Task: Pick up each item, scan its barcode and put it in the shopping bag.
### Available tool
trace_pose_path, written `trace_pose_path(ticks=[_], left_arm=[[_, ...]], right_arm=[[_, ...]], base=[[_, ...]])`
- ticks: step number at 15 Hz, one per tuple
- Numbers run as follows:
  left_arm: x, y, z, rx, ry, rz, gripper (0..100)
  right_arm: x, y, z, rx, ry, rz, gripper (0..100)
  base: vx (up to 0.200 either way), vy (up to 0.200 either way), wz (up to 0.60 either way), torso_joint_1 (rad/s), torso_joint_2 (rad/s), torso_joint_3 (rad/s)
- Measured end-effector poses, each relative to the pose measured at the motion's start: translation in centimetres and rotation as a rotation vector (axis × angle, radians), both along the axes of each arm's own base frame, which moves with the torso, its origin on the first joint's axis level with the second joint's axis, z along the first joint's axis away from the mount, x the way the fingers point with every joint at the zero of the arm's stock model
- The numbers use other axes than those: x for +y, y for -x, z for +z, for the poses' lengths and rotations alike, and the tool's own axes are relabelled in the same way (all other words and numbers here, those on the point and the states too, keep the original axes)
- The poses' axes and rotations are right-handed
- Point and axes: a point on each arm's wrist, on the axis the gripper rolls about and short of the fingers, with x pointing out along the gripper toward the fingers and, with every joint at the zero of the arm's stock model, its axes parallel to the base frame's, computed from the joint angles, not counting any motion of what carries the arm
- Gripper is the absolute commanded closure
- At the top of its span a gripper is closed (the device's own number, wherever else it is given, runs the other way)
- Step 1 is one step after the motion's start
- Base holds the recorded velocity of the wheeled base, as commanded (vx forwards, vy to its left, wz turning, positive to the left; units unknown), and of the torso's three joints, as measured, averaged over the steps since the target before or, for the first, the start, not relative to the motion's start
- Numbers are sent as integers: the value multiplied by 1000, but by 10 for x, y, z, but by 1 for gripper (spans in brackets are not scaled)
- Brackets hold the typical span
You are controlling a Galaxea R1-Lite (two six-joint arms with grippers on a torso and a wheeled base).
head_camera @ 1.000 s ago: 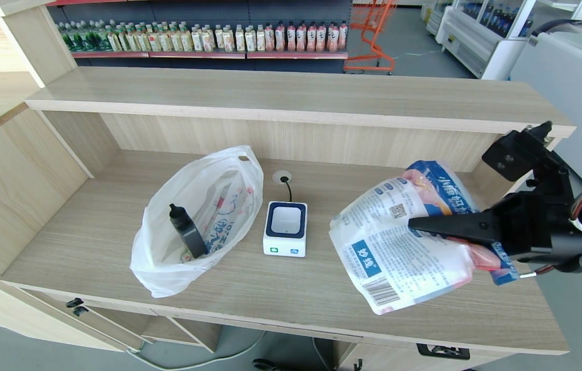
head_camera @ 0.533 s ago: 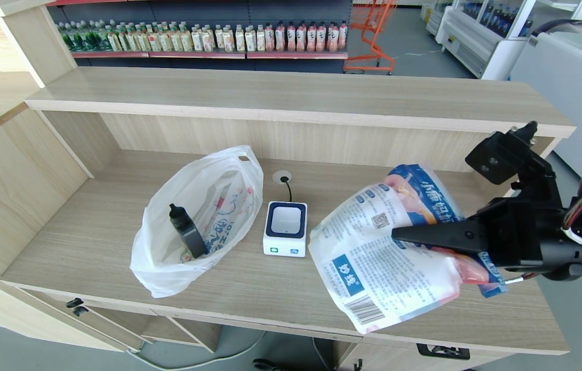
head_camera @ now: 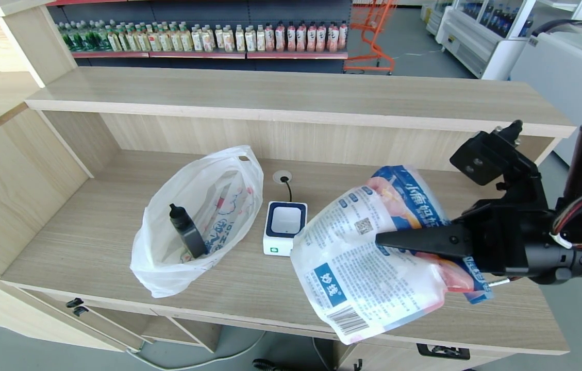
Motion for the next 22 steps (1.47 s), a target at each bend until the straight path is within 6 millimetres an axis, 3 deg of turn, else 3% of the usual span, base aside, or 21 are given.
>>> trace_pose_path(ticks=[12, 15, 17, 20, 22], left_arm=[[0, 0, 0, 0, 0, 0, 0], [0, 0, 0, 0, 0, 0, 0], [0, 0, 0, 0, 0, 0, 0], [0, 0, 0, 0, 0, 0, 0], [0, 0, 0, 0, 0, 1, 0]], right_arm=[[0, 1, -1, -25, 7, -64, 100], [-3, 3, -6, -251, 68, -74, 100], [-13, 0, -12, -550, 166, -82, 100], [-49, -16, -19, -967, 376, -160, 100], [-66, -21, -22, -1090, 485, -208, 100]], base=[[0, 0, 0, 0, 0, 0], [0, 0, 0, 0, 0, 0], [0, 0, 0, 0, 0, 0], [0, 0, 0, 0, 0, 0], [0, 0, 0, 0, 0, 0]])
